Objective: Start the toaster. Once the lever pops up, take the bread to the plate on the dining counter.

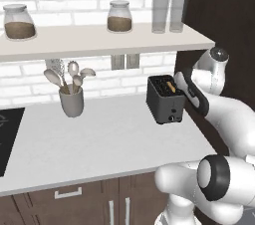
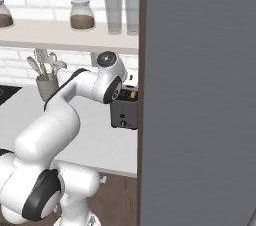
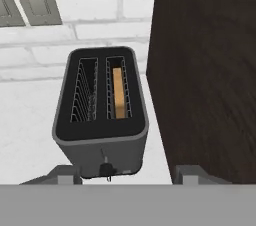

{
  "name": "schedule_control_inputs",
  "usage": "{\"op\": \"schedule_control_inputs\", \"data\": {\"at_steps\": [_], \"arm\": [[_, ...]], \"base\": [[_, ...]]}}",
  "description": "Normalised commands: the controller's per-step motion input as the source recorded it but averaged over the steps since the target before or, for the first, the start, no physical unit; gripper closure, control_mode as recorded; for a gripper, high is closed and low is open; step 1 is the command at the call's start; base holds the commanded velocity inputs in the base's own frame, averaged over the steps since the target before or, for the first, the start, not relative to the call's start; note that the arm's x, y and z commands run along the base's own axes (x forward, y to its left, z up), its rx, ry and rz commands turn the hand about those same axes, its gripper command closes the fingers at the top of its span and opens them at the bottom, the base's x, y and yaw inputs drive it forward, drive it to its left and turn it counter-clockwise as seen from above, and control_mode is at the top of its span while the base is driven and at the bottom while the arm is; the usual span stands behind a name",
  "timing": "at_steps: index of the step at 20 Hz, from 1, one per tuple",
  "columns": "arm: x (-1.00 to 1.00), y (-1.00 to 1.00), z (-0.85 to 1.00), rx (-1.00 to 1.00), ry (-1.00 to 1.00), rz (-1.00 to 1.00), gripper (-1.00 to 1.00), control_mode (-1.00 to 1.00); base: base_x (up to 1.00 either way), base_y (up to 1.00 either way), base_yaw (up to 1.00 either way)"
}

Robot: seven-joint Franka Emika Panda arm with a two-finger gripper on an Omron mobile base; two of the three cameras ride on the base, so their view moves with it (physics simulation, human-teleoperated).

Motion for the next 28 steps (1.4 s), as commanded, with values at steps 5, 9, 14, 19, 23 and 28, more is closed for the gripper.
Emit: {"op": "schedule_control_inputs", "data": {"at_steps": [5,9,14,19,23,28], "arm": [[0.01,0.12,0.00,-0.05,-0.08,-0.04,-1.00,-1.00],[0.09,0.01,0.00,0.00,-0.02,0.00,-1.00,-1.00],[0.08,0.02,0.00,0.00,-0.04,0.00,-1.00,-1.00],[0.00,0.00,0.00,0.00,0.00,0.00,-1.00,-1.00],[0.00,0.00,0.00,0.00,0.00,0.00,-1.00,-1.00],[0.00,0.00,0.00,0.00,0.00,0.00,-1.00,-1.00]], "base": [[0.00,0.00,0.00],[0.00,0.00,0.00],[0.00,0.00,0.00],[0.00,0.00,0.00],[0.00,0.00,0.00],[0.00,0.00,0.00]]}}
